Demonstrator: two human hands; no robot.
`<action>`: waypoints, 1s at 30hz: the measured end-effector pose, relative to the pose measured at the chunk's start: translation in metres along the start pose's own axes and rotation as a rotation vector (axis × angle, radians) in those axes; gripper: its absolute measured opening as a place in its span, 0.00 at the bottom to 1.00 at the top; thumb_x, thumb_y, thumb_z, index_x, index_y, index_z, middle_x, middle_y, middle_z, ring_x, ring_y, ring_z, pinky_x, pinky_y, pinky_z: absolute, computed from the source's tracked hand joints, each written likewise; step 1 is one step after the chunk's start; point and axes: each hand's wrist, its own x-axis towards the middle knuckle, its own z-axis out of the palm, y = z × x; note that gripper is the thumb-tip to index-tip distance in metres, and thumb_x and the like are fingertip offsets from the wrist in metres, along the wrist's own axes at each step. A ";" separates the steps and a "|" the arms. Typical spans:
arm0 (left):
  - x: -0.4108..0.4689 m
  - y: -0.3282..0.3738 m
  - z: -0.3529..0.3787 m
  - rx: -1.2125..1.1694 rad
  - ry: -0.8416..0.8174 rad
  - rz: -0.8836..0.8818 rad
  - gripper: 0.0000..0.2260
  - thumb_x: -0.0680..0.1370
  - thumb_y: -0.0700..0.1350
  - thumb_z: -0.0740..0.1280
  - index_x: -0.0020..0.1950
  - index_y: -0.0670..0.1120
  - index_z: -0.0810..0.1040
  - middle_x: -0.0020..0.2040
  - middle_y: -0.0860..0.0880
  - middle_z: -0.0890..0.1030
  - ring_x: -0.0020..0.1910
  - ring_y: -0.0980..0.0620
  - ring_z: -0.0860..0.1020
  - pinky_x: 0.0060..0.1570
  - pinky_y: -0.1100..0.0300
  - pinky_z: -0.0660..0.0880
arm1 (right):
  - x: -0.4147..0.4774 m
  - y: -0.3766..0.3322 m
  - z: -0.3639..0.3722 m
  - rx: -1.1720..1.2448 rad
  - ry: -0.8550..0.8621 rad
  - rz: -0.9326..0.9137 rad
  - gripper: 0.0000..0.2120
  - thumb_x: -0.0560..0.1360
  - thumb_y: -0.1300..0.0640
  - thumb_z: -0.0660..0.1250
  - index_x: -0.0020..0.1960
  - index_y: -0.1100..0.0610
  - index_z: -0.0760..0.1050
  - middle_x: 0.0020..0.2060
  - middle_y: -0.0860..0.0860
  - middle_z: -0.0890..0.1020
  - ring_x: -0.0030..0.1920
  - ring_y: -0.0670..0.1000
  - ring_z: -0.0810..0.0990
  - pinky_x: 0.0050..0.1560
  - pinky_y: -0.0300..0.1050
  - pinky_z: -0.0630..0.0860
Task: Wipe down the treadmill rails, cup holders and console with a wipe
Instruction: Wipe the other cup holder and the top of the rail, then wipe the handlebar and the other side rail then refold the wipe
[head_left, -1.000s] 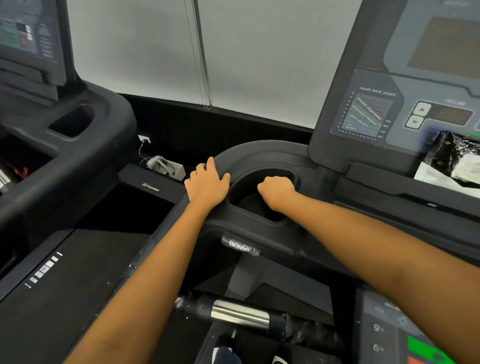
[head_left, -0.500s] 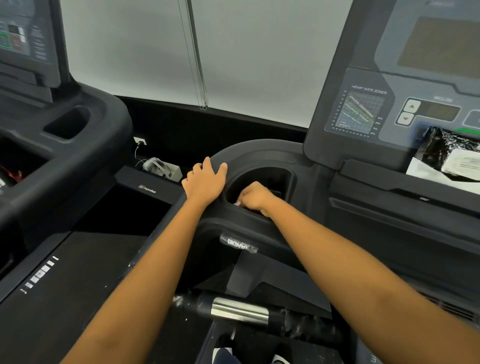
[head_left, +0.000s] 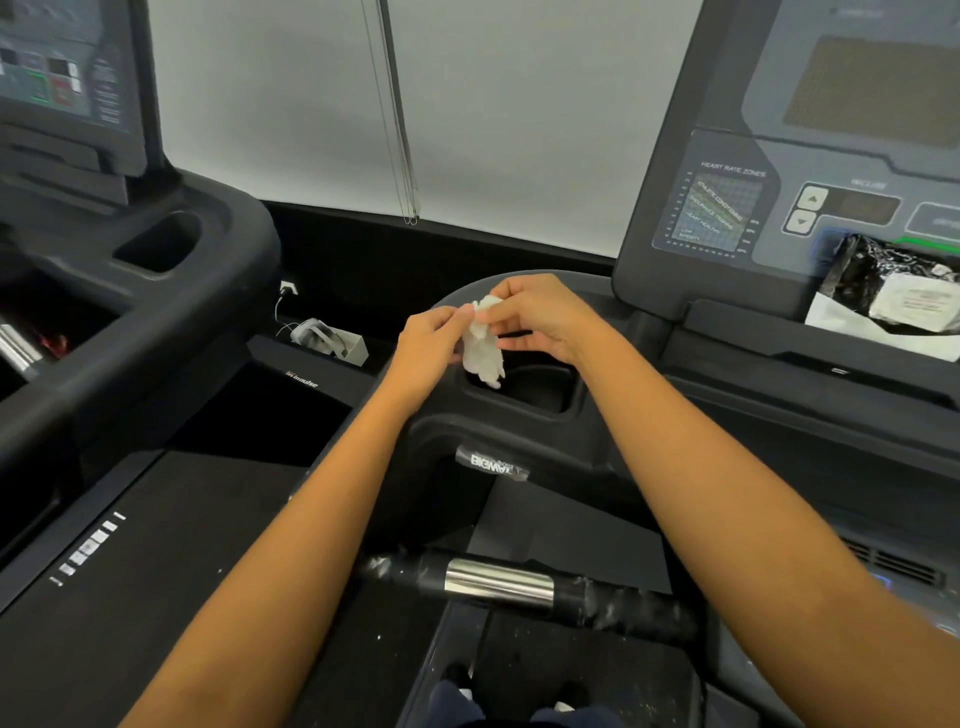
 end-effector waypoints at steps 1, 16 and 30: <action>-0.003 0.003 -0.005 -0.049 -0.014 0.002 0.16 0.81 0.51 0.63 0.50 0.39 0.81 0.49 0.39 0.83 0.51 0.43 0.82 0.53 0.49 0.79 | -0.003 0.000 0.002 0.022 -0.001 -0.010 0.06 0.72 0.64 0.72 0.45 0.57 0.77 0.47 0.55 0.84 0.46 0.52 0.83 0.47 0.45 0.81; -0.062 0.041 -0.073 -0.013 0.249 0.255 0.10 0.79 0.48 0.67 0.41 0.47 0.69 0.40 0.44 0.73 0.39 0.48 0.72 0.38 0.59 0.73 | -0.035 -0.032 0.064 0.445 -0.057 -0.227 0.07 0.77 0.68 0.60 0.46 0.58 0.73 0.42 0.55 0.80 0.40 0.52 0.80 0.37 0.44 0.78; -0.069 -0.025 -0.110 0.301 0.411 -0.252 0.08 0.79 0.49 0.62 0.51 0.47 0.78 0.42 0.52 0.77 0.43 0.53 0.74 0.42 0.58 0.68 | -0.055 0.088 0.223 -1.400 -0.002 -0.423 0.40 0.74 0.31 0.39 0.77 0.55 0.56 0.76 0.56 0.58 0.77 0.60 0.47 0.70 0.71 0.38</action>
